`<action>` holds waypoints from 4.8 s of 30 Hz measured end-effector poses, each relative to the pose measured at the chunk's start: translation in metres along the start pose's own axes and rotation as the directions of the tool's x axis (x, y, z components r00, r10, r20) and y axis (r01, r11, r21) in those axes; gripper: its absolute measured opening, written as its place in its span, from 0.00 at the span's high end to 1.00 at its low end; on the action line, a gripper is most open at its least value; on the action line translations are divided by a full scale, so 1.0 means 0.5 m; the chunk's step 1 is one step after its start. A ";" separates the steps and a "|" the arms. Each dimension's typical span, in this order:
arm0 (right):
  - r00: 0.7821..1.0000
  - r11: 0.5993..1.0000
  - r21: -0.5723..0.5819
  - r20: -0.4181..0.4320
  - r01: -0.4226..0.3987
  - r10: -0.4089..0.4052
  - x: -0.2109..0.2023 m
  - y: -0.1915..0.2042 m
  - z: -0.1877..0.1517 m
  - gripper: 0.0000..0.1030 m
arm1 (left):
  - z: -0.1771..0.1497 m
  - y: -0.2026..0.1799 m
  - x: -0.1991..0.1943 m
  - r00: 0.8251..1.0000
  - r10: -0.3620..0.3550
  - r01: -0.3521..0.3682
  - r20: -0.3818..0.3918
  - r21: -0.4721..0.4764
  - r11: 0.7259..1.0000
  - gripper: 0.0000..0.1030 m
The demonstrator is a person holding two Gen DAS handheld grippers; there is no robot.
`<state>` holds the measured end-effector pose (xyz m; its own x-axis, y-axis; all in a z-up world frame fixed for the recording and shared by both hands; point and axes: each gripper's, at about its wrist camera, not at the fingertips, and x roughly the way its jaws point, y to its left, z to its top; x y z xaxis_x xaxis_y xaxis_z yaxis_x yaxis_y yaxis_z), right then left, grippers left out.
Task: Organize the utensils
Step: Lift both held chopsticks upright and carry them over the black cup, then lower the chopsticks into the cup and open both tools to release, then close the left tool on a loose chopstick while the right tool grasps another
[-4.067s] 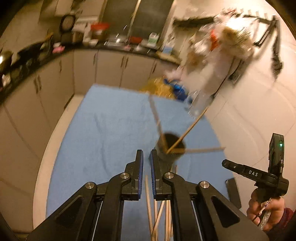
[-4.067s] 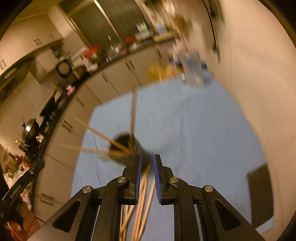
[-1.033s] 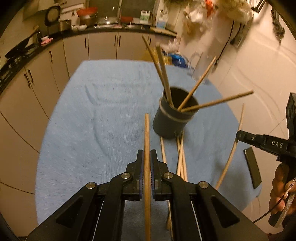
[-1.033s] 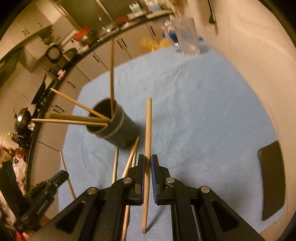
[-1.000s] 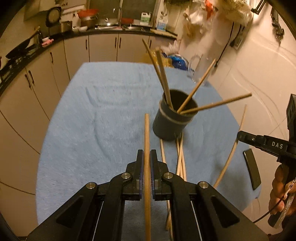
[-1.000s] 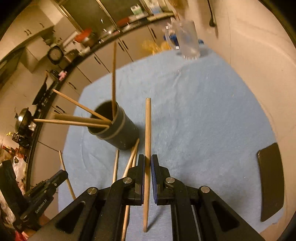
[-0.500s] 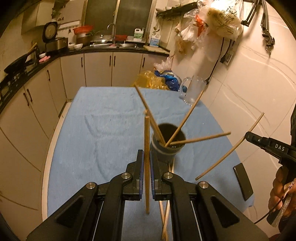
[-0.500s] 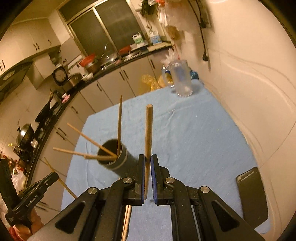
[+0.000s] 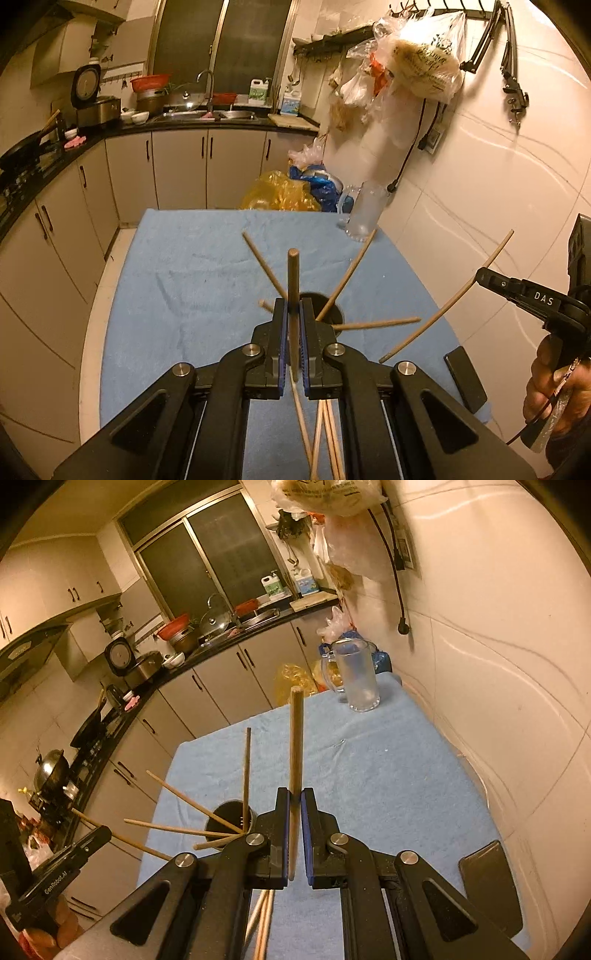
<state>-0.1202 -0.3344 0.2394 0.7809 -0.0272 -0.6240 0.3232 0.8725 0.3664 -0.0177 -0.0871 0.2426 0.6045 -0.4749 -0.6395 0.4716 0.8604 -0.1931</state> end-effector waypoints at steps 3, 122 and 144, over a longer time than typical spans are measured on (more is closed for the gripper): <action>1.000 1.000 -0.020 0.022 -0.006 0.006 -0.009 0.014 0.020 0.94 | 0.017 -0.005 -0.011 1.000 0.000 0.000 0.023 0.004 1.000 0.95; 0.854 0.995 0.033 -0.516 0.089 -0.060 0.333 0.087 -0.369 0.88 | -0.273 0.202 0.036 0.935 -0.031 0.024 -0.352 -0.026 0.999 0.94; 0.831 0.994 0.008 -0.549 0.112 -0.089 0.274 -0.043 -0.353 0.92 | -0.272 0.024 0.295 0.860 -0.116 0.116 -0.497 -0.031 0.993 0.82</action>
<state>-0.1145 -0.2710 0.0244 0.3269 0.1678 -0.9301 0.4128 0.8599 0.3002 -0.0101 -0.1219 0.0447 0.1458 -0.4163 -0.8975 0.5189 0.8045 -0.2889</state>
